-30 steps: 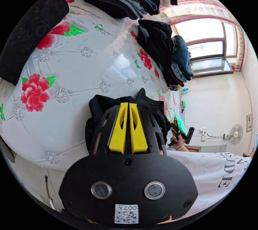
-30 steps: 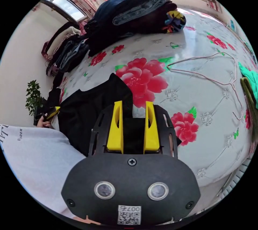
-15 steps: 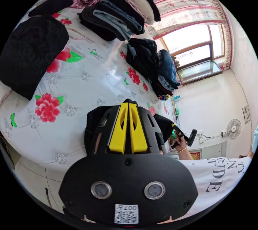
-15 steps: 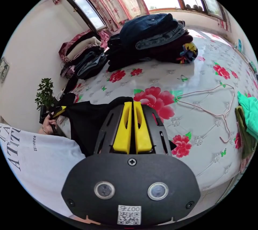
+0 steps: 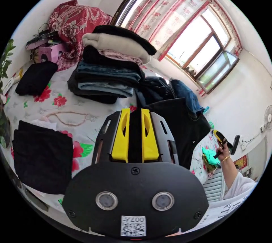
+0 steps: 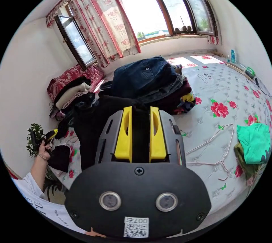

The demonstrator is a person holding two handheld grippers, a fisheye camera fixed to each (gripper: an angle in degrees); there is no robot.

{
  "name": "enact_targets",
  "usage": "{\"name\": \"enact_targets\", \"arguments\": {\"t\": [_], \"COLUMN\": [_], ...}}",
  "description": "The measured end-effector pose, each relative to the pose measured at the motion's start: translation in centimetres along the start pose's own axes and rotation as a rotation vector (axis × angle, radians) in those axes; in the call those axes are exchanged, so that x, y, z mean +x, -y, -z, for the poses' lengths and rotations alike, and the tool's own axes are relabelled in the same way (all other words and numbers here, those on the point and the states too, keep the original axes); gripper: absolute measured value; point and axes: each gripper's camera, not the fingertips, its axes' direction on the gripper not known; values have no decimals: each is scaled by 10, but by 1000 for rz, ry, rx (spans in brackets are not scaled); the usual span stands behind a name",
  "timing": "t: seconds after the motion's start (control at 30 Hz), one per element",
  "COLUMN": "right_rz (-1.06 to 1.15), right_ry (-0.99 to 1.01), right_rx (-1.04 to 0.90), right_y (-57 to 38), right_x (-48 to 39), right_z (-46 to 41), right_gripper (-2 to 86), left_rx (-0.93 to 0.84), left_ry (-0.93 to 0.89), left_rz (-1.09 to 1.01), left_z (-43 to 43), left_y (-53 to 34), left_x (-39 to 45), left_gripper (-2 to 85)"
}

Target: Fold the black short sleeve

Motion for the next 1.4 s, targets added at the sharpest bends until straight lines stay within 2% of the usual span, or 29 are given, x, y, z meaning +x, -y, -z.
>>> {"name": "enact_targets", "arguments": {"t": [0.13,0.2,0.27,0.33,0.4,0.53,0.7,0.77,0.83,0.9,1.07,1.2,1.33,1.4], "right_rz": [34,57,72,108,170,217,183,148,129,132,164,200,206,273], "right_ry": [24,12,2,-11,-53,-231,-205,-197,-162,-104,32,75,139,87], "right_rx": [-230,-414,-529,-620,-674,-654,-640,-628,-579,-493,-413,-511,-598,-575], "right_y": [-87,-167,-219,-256,-281,-274,-210,-189,-169,-154,-185,-238,-259,-265], "right_x": [10,11,6,-8,-30,-46,-46,-45,-47,-48,-33,-21,-22,-33], "right_z": [-31,-37,-33,-29,-34,-63,-118,-129,-126,-105,-49,-33,-47,-50], "right_gripper": [52,55,57,56,46,13,2,3,6,15,32,38,40,23], "left_rx": [-193,-381,-482,-510,-522,-547,-535,-530,-526,-403,-341,-419,-506,-530], "left_ry": [0,21,20,45,70,145,198,248,284,270,241,240,217,207], "left_rz": [-22,-21,4,2,-100,-284,-462,-437,-320,-233,-236,-295,-335,-350], "left_z": [-27,-36,-29,-16,-13,-42,-97,-108,-104,-67,-3,21,11,1], "left_y": [-110,-202,-258,-293,-309,-299,-241,-219,-198,-187,-235,-299,-328,-335], "left_x": [-7,-3,6,23,55,90,113,115,111,112,129,161,188,202], "left_gripper": [79,79,75,64,56,2,-8,-8,-6,2,40,46,60,64]}}
